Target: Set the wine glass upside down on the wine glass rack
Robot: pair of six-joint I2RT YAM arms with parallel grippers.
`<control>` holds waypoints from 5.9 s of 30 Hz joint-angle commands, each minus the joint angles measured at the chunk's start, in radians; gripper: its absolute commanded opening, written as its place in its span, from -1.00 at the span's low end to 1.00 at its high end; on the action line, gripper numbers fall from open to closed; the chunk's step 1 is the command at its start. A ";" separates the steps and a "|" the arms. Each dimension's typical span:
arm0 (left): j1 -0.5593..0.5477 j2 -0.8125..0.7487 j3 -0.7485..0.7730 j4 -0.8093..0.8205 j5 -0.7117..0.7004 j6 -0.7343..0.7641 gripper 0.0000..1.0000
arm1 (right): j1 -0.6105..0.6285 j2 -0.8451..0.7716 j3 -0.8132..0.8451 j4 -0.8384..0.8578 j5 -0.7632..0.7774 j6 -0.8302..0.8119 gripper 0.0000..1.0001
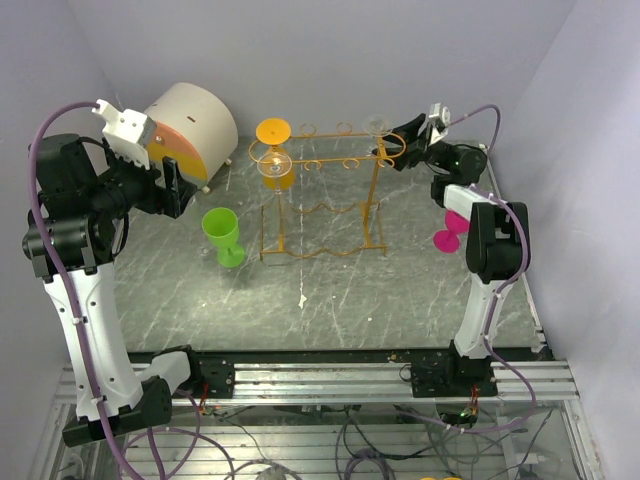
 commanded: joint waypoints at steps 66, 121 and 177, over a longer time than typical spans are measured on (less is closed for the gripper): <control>-0.080 0.500 0.182 -0.119 -0.402 0.035 0.08 | 0.039 -1.328 -0.647 -1.605 0.846 -0.096 1.00; -0.080 0.284 0.452 -0.242 -0.608 0.139 -0.86 | 0.084 -1.343 -0.444 -1.607 0.617 0.097 1.00; -0.028 -0.237 -0.031 0.619 -0.071 -0.010 -0.86 | 0.906 -0.027 0.993 -1.647 1.062 0.942 0.24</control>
